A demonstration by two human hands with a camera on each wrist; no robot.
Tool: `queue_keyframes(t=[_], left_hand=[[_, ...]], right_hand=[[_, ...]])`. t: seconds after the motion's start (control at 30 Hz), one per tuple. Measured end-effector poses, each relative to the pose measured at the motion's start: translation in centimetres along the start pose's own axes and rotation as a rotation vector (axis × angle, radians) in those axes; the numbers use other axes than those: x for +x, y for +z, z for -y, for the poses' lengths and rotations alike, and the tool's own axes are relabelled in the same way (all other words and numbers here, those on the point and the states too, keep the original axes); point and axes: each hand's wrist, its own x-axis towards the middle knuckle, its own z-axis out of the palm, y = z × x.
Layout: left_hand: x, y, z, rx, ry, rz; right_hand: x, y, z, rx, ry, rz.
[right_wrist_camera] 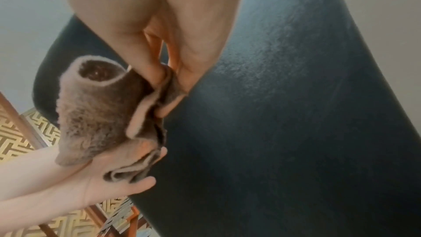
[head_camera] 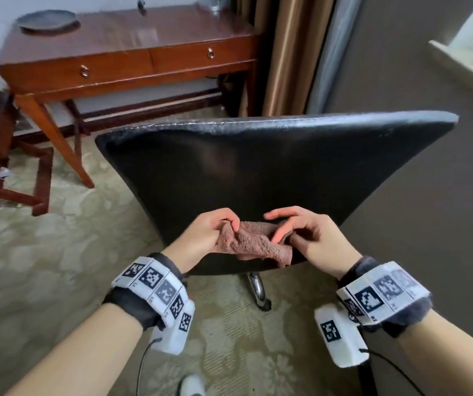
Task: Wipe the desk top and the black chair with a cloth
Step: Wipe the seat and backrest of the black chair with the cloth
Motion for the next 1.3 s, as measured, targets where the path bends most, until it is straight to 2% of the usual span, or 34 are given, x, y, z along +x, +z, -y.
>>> queue_keyframes(t=[0.1, 0.17, 0.23, 0.33, 0.4, 0.47, 0.6, 0.77, 0.97, 1.13, 1.3], left_hand=[[-2.4, -1.6, -1.3, -0.071, -0.011, 0.059], [-4.1, -2.8, -1.8, -0.181, -0.027, 0.07], [-5.5, -4.1, -2.0, -0.338, -0.056, 0.067], [-7.1, -6.5, -2.4, -0.525, -0.084, 0.059], [-8.0, -8.6, -2.5, -0.462, -0.067, 0.003], [-8.9, -11.5, -2.3, -0.284, -0.038, -0.032], [-10.4, -19.1, -2.5, -0.128, -0.025, -0.02], [-11.2, -31.2, -5.7, -0.028, -0.031, -0.044], [-9.9, -42.9, -10.2, 0.081, -0.001, -0.128], [-5.8, -51.3, -12.7, 0.116, 0.032, -0.247], [1.8, -60.0, -15.2, 0.174, 0.052, -0.309]], right_hand=[[0.7, 0.4, 2.5, 0.12, 0.124, 0.027], [1.7, 1.4, 3.9, 0.204, 0.194, -0.017], [3.1, 3.2, 5.2, 0.199, 0.25, -0.024], [5.1, 6.6, 6.8, 0.095, 0.221, 0.094], [6.4, 8.9, 7.9, 0.106, 0.189, 0.159], [7.7, 11.5, 9.1, 0.157, 0.196, 0.202], [11.2, 17.5, 11.9, 0.276, 0.25, 0.219], [19.9, 24.5, 16.3, 0.328, 0.274, 0.255], [31.7, 30.1, 20.1, 0.37, 0.276, 0.28], [42.6, 33.5, 21.1, 0.367, 0.281, 0.304], [55.5, 34.8, 20.3, 0.319, 0.272, 0.342]])
